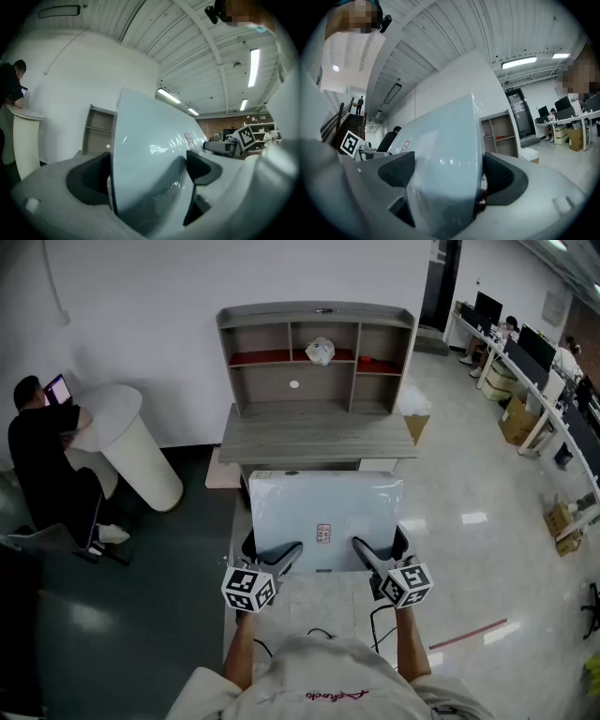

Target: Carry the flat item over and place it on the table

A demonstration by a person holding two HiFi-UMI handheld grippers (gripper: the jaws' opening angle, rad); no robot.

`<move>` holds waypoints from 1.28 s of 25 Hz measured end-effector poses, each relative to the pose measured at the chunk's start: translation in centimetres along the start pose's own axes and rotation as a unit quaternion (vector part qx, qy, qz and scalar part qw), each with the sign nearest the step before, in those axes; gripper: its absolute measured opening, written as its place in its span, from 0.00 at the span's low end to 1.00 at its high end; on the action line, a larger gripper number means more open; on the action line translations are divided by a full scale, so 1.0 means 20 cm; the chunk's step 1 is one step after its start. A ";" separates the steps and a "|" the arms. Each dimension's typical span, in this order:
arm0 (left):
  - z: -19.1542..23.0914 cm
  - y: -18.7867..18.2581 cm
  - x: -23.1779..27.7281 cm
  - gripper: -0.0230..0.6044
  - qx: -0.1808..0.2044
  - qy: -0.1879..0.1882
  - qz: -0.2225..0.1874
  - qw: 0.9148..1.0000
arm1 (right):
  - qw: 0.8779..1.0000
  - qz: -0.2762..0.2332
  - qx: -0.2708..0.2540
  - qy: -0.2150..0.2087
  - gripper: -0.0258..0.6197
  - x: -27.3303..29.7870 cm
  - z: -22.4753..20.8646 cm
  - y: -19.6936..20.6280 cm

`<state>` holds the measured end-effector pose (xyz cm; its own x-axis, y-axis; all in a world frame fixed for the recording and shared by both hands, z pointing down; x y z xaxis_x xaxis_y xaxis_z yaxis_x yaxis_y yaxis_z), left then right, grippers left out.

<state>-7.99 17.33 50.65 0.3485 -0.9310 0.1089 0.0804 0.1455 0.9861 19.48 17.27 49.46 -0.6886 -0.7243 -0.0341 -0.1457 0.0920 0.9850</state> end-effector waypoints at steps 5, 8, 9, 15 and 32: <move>0.03 -0.01 0.00 0.87 -0.002 0.001 0.001 1.000 | 1.000 0.003 0.001 0.000 0.77 0.03 0.01 0.00; 0.05 -0.01 -0.01 0.87 -0.004 0.000 0.004 1.000 | 1.000 0.006 0.001 0.001 0.77 0.05 0.03 0.00; 0.06 -0.01 -0.01 0.87 -0.005 0.000 0.004 1.000 | 1.000 0.006 0.000 0.001 0.77 0.05 0.03 0.00; 0.09 0.00 -0.03 0.87 -0.011 0.001 0.003 1.000 | 1.000 0.008 -0.003 0.000 0.77 0.07 0.07 0.00; 0.32 -0.01 -0.08 0.87 -0.013 0.010 0.003 1.000 | 1.000 0.008 -0.007 0.010 0.77 0.23 0.23 0.04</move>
<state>-14.45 16.61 51.14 0.3677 -0.9232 0.1114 0.1027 0.1594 0.9818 12.92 17.05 49.29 -0.6757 -0.7370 -0.0158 -0.1253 0.0938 0.9877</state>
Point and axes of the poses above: the fingertips, and each gripper's own axes: x forward along the fingers, z to its left, y out of its underside, the point moved 6 cm from there along -x, backward along the fingers, and after that the axes turned 13 degrees about -y, right-handed, at the moved point
